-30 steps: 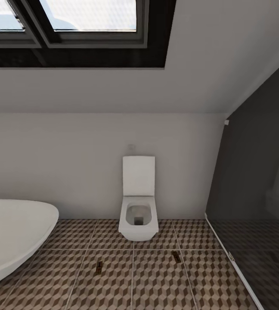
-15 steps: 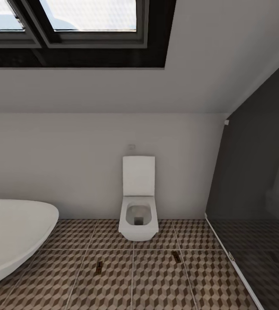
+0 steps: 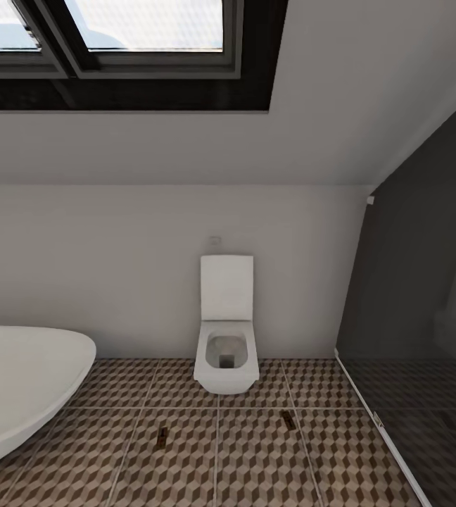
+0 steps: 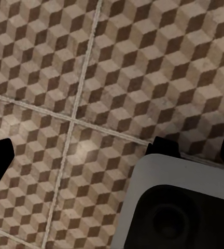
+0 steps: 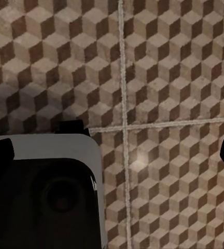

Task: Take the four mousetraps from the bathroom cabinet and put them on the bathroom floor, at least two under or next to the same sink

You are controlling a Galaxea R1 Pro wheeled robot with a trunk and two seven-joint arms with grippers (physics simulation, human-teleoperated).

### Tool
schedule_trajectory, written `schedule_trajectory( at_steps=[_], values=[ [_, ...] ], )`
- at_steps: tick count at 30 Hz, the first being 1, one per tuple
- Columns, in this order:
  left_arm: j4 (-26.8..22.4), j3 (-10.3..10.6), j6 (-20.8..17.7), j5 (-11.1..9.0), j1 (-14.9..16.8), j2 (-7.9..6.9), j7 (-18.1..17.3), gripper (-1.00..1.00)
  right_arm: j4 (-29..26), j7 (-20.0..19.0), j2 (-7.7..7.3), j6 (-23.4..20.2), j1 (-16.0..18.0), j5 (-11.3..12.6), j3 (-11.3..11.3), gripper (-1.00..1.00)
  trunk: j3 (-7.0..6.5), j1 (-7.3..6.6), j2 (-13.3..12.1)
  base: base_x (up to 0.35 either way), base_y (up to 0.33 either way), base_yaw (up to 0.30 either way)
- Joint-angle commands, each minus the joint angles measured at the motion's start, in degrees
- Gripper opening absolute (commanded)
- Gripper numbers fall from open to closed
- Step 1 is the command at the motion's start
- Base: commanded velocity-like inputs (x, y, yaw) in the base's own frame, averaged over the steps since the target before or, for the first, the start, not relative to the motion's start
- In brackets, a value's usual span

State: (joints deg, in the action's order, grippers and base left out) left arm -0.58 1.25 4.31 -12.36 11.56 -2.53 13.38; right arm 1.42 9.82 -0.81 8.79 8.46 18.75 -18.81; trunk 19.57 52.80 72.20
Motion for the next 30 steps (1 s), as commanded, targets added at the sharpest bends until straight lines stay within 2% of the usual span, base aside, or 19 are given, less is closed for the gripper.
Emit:
schedule_trajectory(
  at_steps=[1, 30],
  values=[
    [0.0, 0.1, 0.2, -0.4, 0.0, 0.02, 0.1, 1.00, 0.2, 0.0, 0.02, 0.3, 0.1, 0.5, -0.5, 1.00, 0.07, 0.00, 0.0, 0.000, 0.000, 0.000],
    [0.0, 0.2, 0.3, -0.4, 0.0, -0.05, 0.1, 1.00, 0.1, 0.0, 0.02, 0.4, 0.1, 0.4, -0.4, 1.00, 0.07, 0.00, 0.0, 0.000, 0.000, 0.000]
  ],
)
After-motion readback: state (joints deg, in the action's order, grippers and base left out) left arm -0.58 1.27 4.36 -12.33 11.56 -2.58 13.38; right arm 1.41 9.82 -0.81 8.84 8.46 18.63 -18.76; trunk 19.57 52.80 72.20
